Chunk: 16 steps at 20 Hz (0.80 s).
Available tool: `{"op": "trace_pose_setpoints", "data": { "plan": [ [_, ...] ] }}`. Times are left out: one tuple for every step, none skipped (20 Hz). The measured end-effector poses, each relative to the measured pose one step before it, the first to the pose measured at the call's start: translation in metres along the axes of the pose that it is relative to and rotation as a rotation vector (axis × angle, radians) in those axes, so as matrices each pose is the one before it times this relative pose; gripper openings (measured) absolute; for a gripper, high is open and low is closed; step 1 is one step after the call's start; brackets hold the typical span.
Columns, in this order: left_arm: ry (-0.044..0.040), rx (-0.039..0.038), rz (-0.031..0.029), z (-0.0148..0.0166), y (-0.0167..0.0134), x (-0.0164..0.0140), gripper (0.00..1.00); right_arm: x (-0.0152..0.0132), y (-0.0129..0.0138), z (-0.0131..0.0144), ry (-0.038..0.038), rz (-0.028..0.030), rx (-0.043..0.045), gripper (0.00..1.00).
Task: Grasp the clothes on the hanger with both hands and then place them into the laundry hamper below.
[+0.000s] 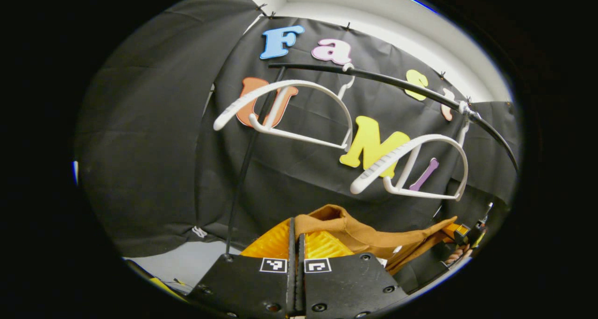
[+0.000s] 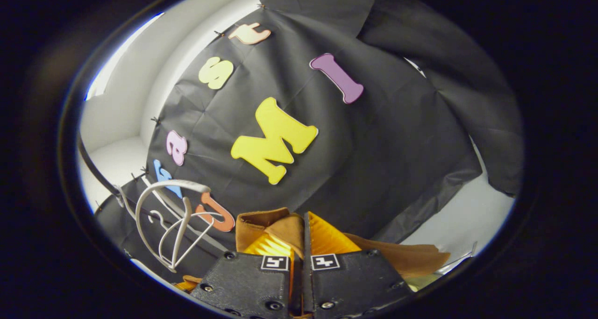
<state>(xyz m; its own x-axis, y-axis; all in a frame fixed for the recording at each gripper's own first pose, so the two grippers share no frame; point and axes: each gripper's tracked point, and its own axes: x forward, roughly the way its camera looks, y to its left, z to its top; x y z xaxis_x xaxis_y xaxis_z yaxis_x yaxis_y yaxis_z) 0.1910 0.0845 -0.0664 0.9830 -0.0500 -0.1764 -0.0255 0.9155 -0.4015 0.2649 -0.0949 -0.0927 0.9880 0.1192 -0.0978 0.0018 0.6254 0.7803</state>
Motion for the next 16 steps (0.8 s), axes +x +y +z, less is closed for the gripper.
{"op": "trace_pose_setpoints", "data": {
  "plan": [
    [0.00167,0.00314,-0.00349,0.00025,-0.00129,-0.00230,0.05,-0.00363,0.00100,-0.00246,0.00307,0.00123,-0.00810,0.04],
    [0.00084,0.00749,-0.00350,-0.00057,-0.00149,-0.00304,0.05,-0.00347,0.00314,-0.00477,0.00780,0.00533,-0.00966,0.05],
    [0.00113,0.00808,-0.00299,-0.00088,-0.00219,-0.00246,0.00,-0.00370,0.00198,-0.00305,0.00382,-0.00136,-0.00963,0.04],
    [0.00210,0.00629,-0.00754,-0.00151,-0.00227,-0.00327,0.05,-0.00446,0.00180,-0.00401,0.00777,0.00486,-0.00834,0.05],
    [0.00370,0.00494,-0.00805,-0.00267,-0.00310,-0.00364,0.05,-0.00431,0.00175,-0.00512,0.00610,-0.00114,-0.00694,0.04],
    [0.00440,0.00555,-0.00924,-0.00244,-0.00382,-0.00400,0.05,-0.00512,0.00304,-0.00379,0.00979,0.00800,-0.00749,0.05],
    [0.00524,0.00723,-0.00842,-0.00267,-0.00413,-0.00183,0.05,-0.00438,0.00259,-0.00399,0.00738,0.00075,-0.00725,0.04],
    [0.00299,0.01122,-0.00640,-0.00256,-0.00462,-0.00299,0.05,-0.00296,0.00332,-0.00577,0.00984,0.00991,-0.00797,0.04],
    [0.00196,0.01396,-0.00784,-0.00224,-0.00489,-0.00343,0.05,-0.00365,0.00432,-0.00317,0.00536,0.00277,-0.00871,0.04],
    [-0.00147,0.01477,-0.01123,-0.00135,-0.00565,-0.00419,0.05,-0.00403,0.00326,-0.00548,0.00882,0.00832,-0.01063,0.05],
    [-0.00238,0.00969,-0.01072,-0.00065,-0.00523,-0.00427,0.00,-0.00486,0.00449,-0.00348,0.00474,0.00199,-0.01032,0.04],
    [-0.00234,0.00640,-0.01083,-0.00048,-0.00556,-0.00350,0.05,-0.00493,0.00387,-0.00473,0.00827,0.00801,-0.01129,0.05],
    [-0.00188,-0.00827,-0.01169,-0.00186,-0.00593,-0.00267,0.05,-0.00299,0.00450,-0.00453,0.00737,0.00344,-0.01016,0.04],
    [0.00593,-0.01444,-0.02224,-0.00419,-0.00908,-0.00104,0.05,-0.00201,0.00292,-0.00675,0.01268,0.00484,-0.01177,0.05],
    [0.00869,0.00107,-0.01679,-0.00473,-0.00775,-0.00226,0.05,-0.00141,0.00409,-0.00832,0.01916,0.00057,-0.01349,0.04],
    [0.00977,0.00864,-0.00677,-0.00441,-0.00578,-0.00159,0.05,-0.00269,0.00442,-0.00761,0.01376,0.00531,-0.00675,0.04]
  ]
}}
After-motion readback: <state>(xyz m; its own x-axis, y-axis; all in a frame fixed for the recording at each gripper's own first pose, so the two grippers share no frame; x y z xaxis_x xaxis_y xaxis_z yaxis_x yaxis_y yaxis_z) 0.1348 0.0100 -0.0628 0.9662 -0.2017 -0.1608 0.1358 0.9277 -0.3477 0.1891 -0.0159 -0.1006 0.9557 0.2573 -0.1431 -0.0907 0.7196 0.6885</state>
